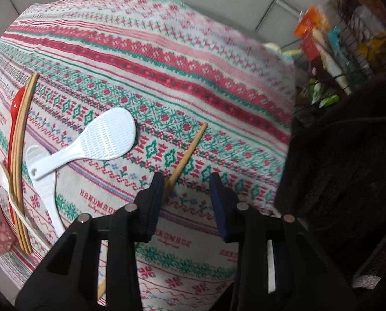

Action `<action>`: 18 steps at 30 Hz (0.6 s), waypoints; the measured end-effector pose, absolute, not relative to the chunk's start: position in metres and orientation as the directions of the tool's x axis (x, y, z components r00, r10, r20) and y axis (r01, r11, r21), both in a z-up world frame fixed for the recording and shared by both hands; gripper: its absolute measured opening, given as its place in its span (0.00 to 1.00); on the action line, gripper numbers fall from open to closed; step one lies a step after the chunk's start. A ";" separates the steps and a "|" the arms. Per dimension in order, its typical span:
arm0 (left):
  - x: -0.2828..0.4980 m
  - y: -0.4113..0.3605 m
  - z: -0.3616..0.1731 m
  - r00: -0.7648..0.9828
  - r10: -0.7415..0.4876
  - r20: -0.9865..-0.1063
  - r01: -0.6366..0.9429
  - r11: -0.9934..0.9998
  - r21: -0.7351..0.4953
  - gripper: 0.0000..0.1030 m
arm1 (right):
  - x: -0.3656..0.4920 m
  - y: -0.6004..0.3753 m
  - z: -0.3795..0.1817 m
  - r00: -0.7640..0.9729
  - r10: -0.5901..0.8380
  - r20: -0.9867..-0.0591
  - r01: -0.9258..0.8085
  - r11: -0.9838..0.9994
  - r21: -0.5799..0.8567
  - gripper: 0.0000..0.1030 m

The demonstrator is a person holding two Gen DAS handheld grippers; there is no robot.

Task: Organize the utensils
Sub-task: 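Move the left gripper back over the utensils and grasp a chopstick, then grasp another wooden chopstick with the right gripper while the left gripper holds its chopstick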

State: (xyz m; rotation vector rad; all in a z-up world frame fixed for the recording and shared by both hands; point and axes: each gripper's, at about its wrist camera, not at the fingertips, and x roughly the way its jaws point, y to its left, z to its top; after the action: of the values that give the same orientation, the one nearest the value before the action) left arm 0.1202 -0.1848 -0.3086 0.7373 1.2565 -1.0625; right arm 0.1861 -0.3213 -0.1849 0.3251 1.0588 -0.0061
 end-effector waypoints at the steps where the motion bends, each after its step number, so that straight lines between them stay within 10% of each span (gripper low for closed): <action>1: 0.119 -0.187 -0.313 -0.017 -0.203 -0.979 0.928 0.361 -0.091 0.33 | 0.186 -0.323 -0.185 0.495 0.146 -0.857 0.162 0.953 0.256 0.72; 6: 0.116 -0.195 -0.318 0.041 -0.148 -0.988 0.925 0.379 -0.019 0.14 | 0.188 -0.328 -0.190 0.482 0.129 -0.866 0.176 0.955 0.240 0.72; 18: 0.132 -0.164 -0.305 0.090 -0.199 -0.976 0.847 0.530 -0.030 0.06 | 0.234 -0.314 -0.245 0.379 0.208 -0.902 0.205 0.932 0.300 0.72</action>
State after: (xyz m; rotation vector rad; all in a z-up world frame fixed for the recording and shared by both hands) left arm 0.1317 -0.1637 -0.3053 0.6586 1.2435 -0.8673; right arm 0.2336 -0.3137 -0.2449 0.3955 1.1914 0.0018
